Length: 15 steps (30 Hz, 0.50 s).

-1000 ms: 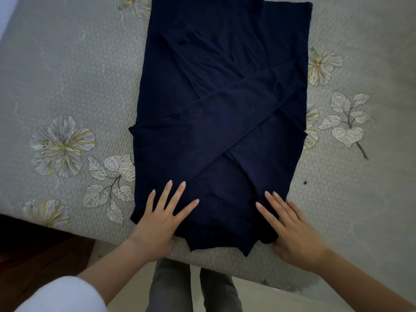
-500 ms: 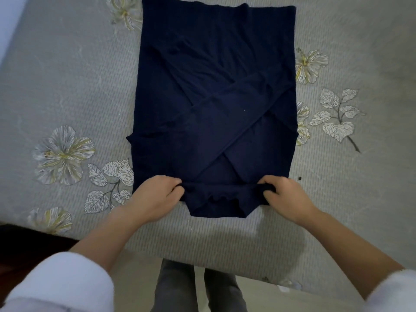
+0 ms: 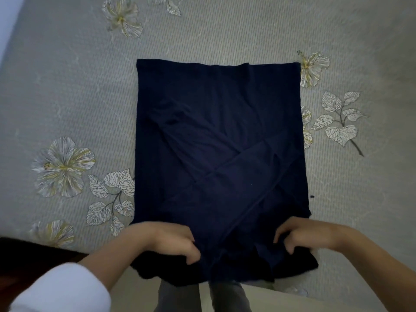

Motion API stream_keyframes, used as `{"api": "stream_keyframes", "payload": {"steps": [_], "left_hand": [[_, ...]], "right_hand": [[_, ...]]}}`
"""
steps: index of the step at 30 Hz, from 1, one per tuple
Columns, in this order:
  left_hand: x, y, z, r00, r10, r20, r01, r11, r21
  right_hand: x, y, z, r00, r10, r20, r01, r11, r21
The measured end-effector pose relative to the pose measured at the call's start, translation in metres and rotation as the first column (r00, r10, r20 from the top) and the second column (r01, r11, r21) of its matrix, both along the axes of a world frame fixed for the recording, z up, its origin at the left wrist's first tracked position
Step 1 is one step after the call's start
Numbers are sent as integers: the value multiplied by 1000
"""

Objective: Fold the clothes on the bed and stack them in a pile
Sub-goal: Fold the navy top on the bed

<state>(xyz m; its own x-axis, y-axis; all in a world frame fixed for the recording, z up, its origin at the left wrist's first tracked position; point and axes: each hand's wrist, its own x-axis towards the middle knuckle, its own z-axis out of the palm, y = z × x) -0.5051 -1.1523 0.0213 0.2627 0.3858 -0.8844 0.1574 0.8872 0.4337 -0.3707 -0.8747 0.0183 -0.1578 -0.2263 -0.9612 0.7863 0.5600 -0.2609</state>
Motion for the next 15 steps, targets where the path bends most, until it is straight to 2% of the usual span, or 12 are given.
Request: {"api": "stream_keyframes", "payload": {"steps": [3, 7, 11, 15], "left_hand": [[-36, 3, 4, 993, 118, 27, -118, 992, 33], [-97, 11, 9, 971, 212, -107, -193, 967, 164], [-157, 30, 14, 913, 297, -278, -232, 942, 244], [-208, 51, 17, 887, 328, -326, -272, 940, 205]], "right_hand": [[-28, 14, 6, 968, -185, -170, 200, 977, 70], [-76, 36, 11, 799, -423, -427, 491, 869, 59], [-124, 52, 11, 677, -469, -567, 600, 798, 56], [-170, 72, 7, 588, -469, -659, 648, 761, 37]]}}
